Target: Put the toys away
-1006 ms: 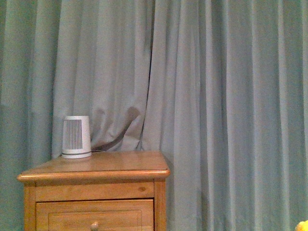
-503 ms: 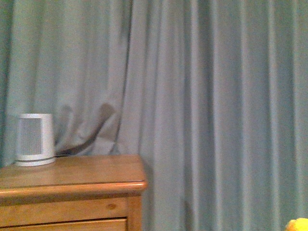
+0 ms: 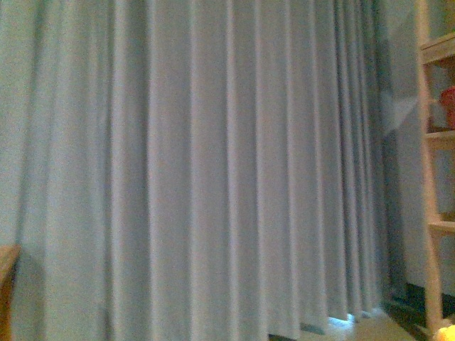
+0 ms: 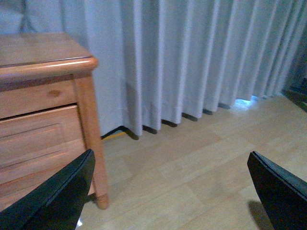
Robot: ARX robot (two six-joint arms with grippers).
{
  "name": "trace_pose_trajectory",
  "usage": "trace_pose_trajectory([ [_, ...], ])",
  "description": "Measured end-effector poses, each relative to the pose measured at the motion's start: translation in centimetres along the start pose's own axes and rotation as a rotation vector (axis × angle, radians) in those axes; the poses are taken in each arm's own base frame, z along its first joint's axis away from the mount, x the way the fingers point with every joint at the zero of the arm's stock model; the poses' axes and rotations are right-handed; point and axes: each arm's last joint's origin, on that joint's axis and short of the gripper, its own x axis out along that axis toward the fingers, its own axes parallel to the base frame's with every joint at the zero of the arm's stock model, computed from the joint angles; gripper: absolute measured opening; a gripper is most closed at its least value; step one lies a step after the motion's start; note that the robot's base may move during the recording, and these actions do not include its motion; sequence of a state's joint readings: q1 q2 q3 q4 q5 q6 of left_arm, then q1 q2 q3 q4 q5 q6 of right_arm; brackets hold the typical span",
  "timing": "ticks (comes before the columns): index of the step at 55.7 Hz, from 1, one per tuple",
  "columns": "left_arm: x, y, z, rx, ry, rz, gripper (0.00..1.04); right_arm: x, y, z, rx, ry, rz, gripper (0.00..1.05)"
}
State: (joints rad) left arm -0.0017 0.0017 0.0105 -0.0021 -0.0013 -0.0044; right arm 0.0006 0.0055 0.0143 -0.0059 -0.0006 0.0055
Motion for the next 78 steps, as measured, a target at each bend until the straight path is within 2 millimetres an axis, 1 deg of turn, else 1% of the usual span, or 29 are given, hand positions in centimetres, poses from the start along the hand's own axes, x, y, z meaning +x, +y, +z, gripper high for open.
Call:
trace_pose_trajectory([
  [78,0.0,-0.02,0.0,0.0,0.0,-0.003,0.98,0.0,-0.02,0.02,0.0,-0.001,-0.002,0.06],
])
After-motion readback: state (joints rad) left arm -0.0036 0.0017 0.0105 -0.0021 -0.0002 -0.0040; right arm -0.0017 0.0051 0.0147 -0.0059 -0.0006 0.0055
